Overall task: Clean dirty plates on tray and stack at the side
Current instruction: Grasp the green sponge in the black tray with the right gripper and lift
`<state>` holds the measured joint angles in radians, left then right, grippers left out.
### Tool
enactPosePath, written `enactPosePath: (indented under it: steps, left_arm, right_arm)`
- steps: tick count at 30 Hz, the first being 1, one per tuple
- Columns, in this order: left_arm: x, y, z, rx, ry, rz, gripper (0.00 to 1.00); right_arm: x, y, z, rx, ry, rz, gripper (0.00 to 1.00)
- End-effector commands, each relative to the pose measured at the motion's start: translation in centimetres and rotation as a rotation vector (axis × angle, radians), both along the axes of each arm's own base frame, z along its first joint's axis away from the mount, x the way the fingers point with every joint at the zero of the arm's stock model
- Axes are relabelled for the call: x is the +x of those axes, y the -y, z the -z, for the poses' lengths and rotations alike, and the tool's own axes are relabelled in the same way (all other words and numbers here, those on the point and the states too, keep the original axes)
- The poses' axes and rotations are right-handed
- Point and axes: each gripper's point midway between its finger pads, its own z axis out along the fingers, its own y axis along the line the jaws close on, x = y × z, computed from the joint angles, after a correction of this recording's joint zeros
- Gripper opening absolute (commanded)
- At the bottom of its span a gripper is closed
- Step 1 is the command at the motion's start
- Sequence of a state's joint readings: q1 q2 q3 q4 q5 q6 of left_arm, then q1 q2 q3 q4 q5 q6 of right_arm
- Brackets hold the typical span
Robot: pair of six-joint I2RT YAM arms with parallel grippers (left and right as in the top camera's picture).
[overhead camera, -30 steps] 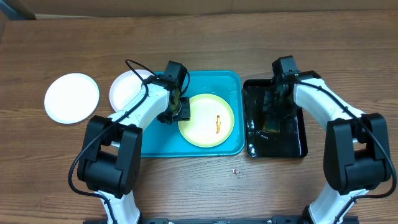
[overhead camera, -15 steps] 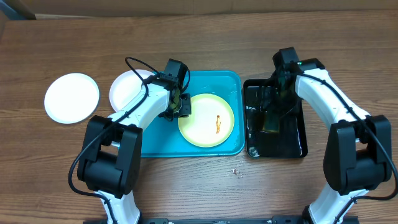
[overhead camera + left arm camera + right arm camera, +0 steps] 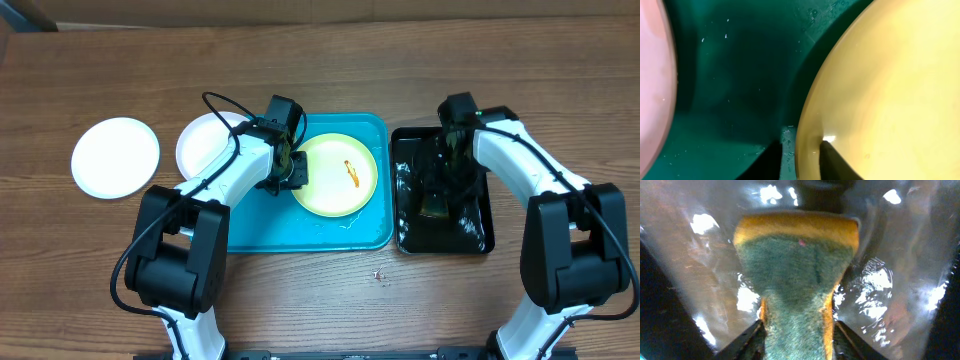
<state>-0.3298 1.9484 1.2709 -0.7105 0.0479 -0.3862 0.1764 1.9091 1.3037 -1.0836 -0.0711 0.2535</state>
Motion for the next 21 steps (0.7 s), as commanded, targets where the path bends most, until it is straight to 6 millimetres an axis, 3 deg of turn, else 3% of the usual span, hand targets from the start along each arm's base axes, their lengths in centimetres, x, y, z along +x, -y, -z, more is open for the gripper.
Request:
enactPosePath:
  steps: [1, 6, 10, 11, 13, 17, 21]
  left_arm:
    - [0.5, 0.2, 0.0, 0.006, 0.008, 0.007, 0.31]
    - [0.8, 0.3, 0.0, 0.000, 0.022, 0.007, 0.35]
    - [0.4, 0.3, 0.0, 0.006, 0.005, 0.009, 0.33]
    - [0.3, 0.2, 0.1, 0.008, 0.000, 0.010, 0.31]
    - [0.0, 0.1, 0.2, 0.011, -0.008, 0.009, 0.22]
    - [0.0, 0.0, 0.2, 0.012, -0.009, 0.008, 0.04]
    - [-0.6, -0.6, 0.4, 0.039, -0.034, -0.012, 0.04]
  right_arm:
    - [1.4, 0.1, -1.6, 0.006, 0.054, 0.010, 0.49]
    - [0.6, 0.2, 0.1, 0.003, 0.041, 0.013, 0.51]
    - [-0.3, 0.4, 2.2, 0.005, 0.042, 0.013, 0.64]
    - [-0.4, 0.4, 2.6, 0.005, 0.045, 0.013, 0.61]
    - [-0.7, 0.4, 2.9, 0.005, 0.043, 0.012, 0.04]
    - [0.5, 0.2, 1.1, 0.011, 0.056, 0.010, 0.04]
    - [1.4, -0.2, -2.0, 0.027, 0.059, -0.058, 0.04]
